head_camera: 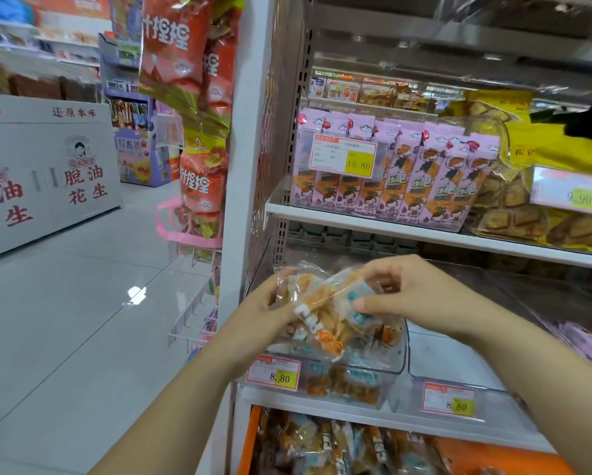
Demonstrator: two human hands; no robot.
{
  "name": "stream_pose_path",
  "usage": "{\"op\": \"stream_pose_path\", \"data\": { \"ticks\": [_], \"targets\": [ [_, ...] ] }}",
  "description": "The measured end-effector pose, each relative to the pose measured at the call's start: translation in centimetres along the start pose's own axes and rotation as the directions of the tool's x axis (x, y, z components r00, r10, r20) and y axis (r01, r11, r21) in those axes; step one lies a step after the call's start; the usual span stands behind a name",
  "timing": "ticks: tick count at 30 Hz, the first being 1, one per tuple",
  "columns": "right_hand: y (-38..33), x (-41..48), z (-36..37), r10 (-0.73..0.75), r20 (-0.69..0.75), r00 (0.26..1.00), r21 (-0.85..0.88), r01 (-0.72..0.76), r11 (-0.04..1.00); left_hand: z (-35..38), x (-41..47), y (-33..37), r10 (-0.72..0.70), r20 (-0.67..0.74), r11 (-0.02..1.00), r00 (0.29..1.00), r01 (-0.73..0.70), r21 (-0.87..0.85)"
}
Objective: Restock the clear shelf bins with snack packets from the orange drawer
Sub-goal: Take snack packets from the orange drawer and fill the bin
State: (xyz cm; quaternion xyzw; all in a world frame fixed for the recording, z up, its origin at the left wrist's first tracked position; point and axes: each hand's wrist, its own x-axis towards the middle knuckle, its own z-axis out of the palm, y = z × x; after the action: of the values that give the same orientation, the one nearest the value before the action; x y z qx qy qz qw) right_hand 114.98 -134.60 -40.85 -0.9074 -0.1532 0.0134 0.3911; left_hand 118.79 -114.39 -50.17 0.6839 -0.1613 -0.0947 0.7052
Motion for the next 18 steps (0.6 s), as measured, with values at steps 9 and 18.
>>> {"op": "stream_pose_path", "data": {
  "ticks": [9, 18],
  "targets": [
    [0.9, -0.2, 2.9, -0.156, -0.009, 0.988, -0.428, 0.137, 0.893, -1.0, -1.1, 0.5, -0.016, 0.175, 0.999, 0.984, 0.022, -0.035],
    [1.5, -0.1, 4.0, -0.191, -0.203, 0.96, -0.366, 0.106, 0.924, 0.2, -1.8, 1.1, 0.086, 0.129, 0.982, 0.988, -0.105, 0.157]
  ]
}}
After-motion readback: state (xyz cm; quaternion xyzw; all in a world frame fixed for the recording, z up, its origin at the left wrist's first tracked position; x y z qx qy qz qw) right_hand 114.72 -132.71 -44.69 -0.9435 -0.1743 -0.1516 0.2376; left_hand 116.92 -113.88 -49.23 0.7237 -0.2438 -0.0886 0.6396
